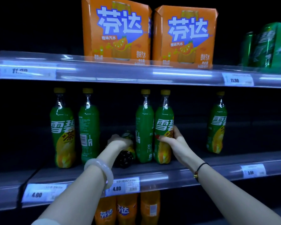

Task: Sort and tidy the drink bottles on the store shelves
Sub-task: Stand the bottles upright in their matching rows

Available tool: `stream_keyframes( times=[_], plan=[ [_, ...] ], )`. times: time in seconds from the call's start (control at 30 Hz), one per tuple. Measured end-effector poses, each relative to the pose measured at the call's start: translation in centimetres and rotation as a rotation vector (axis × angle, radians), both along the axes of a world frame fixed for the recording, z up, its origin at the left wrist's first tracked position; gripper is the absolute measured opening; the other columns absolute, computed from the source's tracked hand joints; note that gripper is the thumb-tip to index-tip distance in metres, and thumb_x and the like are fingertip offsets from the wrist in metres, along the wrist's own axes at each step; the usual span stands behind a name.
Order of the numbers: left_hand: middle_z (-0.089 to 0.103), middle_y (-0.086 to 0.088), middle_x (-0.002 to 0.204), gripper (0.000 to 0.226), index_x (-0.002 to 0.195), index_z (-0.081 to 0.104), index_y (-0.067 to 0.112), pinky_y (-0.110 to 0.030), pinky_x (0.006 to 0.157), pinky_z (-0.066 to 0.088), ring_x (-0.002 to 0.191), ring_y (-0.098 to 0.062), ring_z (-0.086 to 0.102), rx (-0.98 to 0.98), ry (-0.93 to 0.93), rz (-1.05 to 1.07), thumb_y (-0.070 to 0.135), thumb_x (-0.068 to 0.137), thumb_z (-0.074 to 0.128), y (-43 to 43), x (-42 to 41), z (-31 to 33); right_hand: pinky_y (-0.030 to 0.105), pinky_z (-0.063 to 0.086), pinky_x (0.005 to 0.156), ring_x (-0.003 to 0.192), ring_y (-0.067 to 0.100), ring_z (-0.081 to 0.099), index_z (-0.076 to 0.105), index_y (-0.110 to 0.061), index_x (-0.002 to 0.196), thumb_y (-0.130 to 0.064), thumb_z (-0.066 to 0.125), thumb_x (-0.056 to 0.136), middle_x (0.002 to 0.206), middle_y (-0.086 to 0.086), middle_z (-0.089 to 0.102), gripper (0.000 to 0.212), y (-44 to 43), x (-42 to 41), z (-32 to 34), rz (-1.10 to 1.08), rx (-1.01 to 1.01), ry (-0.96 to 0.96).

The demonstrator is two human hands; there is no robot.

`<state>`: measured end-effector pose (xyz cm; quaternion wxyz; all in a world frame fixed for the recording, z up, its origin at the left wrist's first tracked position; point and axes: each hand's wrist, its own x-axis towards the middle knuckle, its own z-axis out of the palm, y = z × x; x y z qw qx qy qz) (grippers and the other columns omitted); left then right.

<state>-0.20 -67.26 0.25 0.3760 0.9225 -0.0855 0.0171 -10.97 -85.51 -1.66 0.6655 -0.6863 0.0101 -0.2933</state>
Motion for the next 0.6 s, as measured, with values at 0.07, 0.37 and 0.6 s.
stream_keyframes(
  times=[0.07, 0.37, 0.6],
  plan=[
    [0.067, -0.020, 0.105, 0.041, 0.104, 0.064, 0.004, -0.039, 0.078, 0.056, 0.093, -0.034, 0.065, -0.125, 0.003, -0.031, 0.038, 0.081, 0.065, 0.5, 0.1, -0.6, 0.019, 0.053, 0.070, 0.090, 0.009, 0.070, 0.055, -0.030, 0.111, -0.017, 0.078, 0.065, 0.102, -0.005, 0.071, 0.053, -0.3, 0.0, 0.0, 0.005, -0.008, -0.002],
    [0.069, -0.013, 0.096, 0.040, 0.120, 0.055, 0.009, -0.034, 0.079, 0.054, 0.085, -0.026, 0.065, -0.731, -0.139, -0.181, 0.021, 0.084, 0.068, 1.3, -3.0, -2.5, 0.026, 0.054, 0.072, 0.089, 0.012, 0.070, 0.055, -0.025, 0.111, -0.004, 0.074, 0.076, 0.102, -0.002, 0.071, 0.045, -0.5, 0.9, -0.1, 0.009, 0.105, -0.025],
    [0.061, 0.006, 0.089, 0.041, 0.113, 0.042, 0.020, -0.032, 0.077, 0.050, 0.083, -0.015, 0.062, -0.799, -0.141, -0.316, 0.006, 0.084, 0.066, 2.5, -2.4, -3.5, 0.019, 0.054, 0.068, 0.090, 0.012, 0.070, 0.051, -0.026, 0.116, -0.002, 0.073, 0.076, 0.101, -0.003, 0.072, 0.051, -0.3, 0.5, -0.5, 0.069, 0.093, -0.004]
  ],
)
